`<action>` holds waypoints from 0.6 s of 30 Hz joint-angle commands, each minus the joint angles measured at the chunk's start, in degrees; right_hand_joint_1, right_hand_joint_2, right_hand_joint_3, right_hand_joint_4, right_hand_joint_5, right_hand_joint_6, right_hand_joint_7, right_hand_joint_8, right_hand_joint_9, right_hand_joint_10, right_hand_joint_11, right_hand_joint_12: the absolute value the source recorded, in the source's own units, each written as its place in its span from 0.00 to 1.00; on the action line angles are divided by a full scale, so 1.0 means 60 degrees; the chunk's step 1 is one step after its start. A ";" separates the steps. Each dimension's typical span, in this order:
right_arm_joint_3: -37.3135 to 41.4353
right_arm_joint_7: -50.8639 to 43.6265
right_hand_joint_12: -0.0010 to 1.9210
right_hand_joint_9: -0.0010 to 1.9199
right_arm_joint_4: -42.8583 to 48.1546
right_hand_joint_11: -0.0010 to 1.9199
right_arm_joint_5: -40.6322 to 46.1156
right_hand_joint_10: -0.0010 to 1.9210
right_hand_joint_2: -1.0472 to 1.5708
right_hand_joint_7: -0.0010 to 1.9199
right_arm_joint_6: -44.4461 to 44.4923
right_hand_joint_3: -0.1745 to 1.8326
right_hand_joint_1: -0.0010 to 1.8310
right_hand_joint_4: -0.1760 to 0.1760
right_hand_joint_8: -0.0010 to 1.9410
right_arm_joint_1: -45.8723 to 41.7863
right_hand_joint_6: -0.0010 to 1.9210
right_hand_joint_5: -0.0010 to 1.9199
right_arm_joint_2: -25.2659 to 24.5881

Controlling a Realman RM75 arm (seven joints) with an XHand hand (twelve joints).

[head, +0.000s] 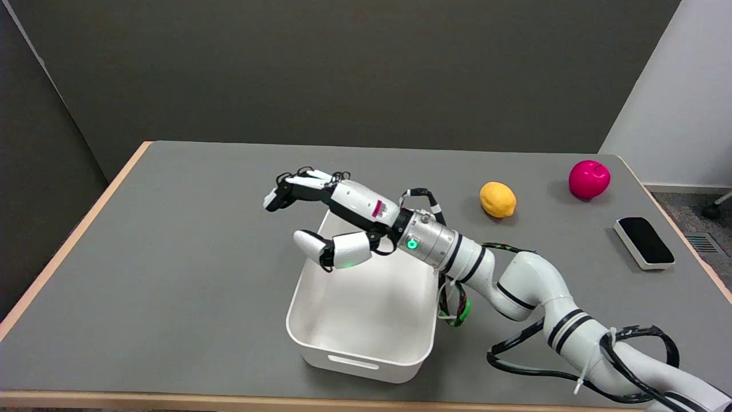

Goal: Pick up the lemon.

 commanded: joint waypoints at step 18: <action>0.0034 0.0073 0.63 0.18 0.0088 0.05 0.0001 0.40 0.75 0.23 0.0159 0.56 0.28 0.45 0.23 0.0052 0.52 0.14 -0.0179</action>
